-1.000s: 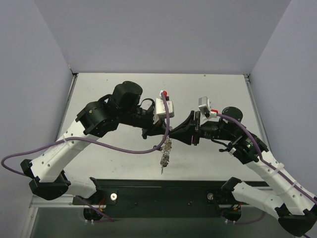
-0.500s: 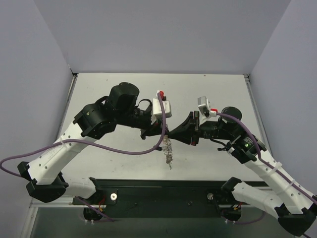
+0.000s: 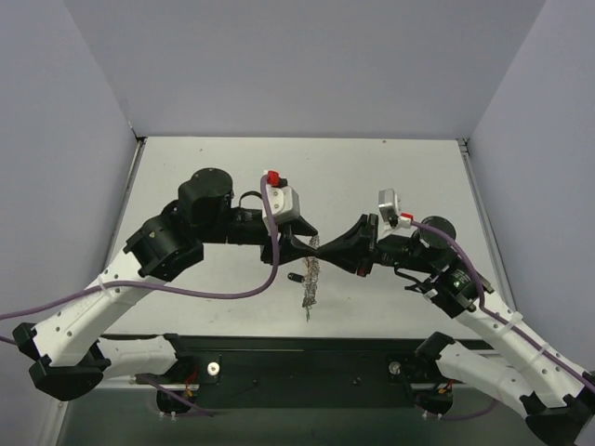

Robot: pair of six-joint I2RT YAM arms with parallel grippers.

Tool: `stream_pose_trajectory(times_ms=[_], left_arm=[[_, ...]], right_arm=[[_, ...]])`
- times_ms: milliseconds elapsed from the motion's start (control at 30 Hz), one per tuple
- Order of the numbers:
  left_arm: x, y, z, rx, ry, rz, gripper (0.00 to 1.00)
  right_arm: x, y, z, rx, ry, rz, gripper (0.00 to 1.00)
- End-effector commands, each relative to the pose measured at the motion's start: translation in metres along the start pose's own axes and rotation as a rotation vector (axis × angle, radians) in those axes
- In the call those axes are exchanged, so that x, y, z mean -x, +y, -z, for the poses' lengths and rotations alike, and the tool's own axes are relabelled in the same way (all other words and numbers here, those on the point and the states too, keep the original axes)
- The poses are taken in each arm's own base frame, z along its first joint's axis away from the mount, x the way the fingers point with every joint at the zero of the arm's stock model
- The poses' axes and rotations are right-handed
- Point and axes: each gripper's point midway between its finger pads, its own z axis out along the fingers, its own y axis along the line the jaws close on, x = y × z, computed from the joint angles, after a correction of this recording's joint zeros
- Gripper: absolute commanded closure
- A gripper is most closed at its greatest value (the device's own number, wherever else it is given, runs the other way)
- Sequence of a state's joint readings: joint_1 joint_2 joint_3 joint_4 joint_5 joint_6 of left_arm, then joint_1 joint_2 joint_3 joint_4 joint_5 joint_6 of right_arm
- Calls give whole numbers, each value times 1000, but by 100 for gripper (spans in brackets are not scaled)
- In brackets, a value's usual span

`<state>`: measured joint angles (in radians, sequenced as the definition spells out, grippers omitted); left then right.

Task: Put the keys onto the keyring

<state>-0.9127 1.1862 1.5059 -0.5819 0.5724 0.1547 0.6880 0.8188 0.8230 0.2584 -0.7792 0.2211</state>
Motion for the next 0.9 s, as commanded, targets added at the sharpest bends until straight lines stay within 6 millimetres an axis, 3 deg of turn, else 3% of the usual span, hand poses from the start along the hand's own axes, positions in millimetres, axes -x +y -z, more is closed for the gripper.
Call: stream_pose_trajectory(times_ms=[0,33,67,267,567,867], left_arm=[[50,12,22,37,-250,-40,50],[42,12,21,11,-250,-21,50],[51,12,27,5,-296,-12,50],[55,19,35,-43,-382,-1,51],[64,2,29,-208,-432,-6,54],[58,-13,27,-327,-424,4,58]], right_arm=[[57,20,8,55,-225,142,100],[55,22,10,63,-233,151,100],[61,28,12,87,-265,187,100],[72,40,24,115,-381,273,100],[87,47,33,129,-503,301,100],[93,46,39,128,-563,304,100]])
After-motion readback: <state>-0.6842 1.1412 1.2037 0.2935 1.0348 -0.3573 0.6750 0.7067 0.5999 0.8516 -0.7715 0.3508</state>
